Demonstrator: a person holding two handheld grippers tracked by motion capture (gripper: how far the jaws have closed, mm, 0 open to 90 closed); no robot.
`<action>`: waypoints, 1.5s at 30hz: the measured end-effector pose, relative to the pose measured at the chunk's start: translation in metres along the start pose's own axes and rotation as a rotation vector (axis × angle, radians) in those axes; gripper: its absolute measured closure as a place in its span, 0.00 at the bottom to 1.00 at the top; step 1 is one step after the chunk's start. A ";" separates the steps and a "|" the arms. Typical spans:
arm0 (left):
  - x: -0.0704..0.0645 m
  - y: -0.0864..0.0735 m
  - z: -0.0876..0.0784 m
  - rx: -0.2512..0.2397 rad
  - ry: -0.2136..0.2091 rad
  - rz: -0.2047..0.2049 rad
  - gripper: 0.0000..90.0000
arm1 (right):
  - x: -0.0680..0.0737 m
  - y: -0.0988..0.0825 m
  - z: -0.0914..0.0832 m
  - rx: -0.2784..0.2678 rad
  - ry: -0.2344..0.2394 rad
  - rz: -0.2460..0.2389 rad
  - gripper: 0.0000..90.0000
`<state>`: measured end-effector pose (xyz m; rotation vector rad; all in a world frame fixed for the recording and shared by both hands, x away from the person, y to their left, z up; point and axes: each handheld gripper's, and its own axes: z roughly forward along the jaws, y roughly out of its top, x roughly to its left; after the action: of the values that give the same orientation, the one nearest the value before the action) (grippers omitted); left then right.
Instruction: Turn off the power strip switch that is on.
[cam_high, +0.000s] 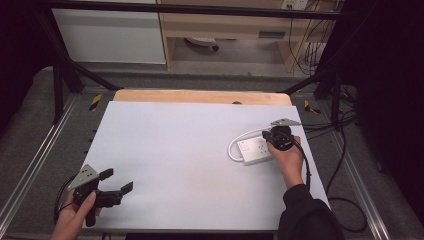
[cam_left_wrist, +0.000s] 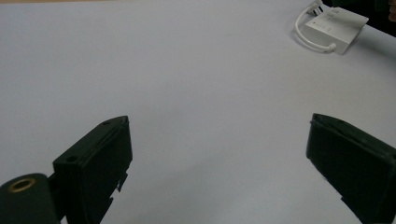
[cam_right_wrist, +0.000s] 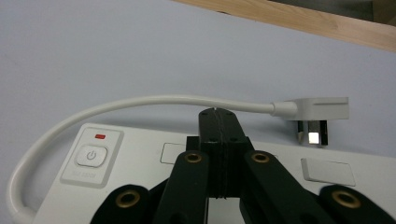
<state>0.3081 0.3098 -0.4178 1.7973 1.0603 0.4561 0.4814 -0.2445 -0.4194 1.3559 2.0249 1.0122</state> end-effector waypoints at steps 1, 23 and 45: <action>0.000 0.000 0.000 0.000 0.000 0.000 0.08 | 0.000 0.000 0.000 0.000 0.000 0.000 1.00; 0.000 0.000 0.000 0.002 -0.002 0.003 0.08 | 0.004 -0.006 0.008 -0.003 -0.016 -0.008 1.00; 0.000 0.000 0.001 0.004 -0.002 0.002 0.08 | 0.004 -0.011 0.012 -0.002 -0.016 -0.001 1.00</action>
<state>0.3081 0.3093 -0.4182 1.8020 1.0586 0.4544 0.4830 -0.2401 -0.4359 1.3582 2.0116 0.9994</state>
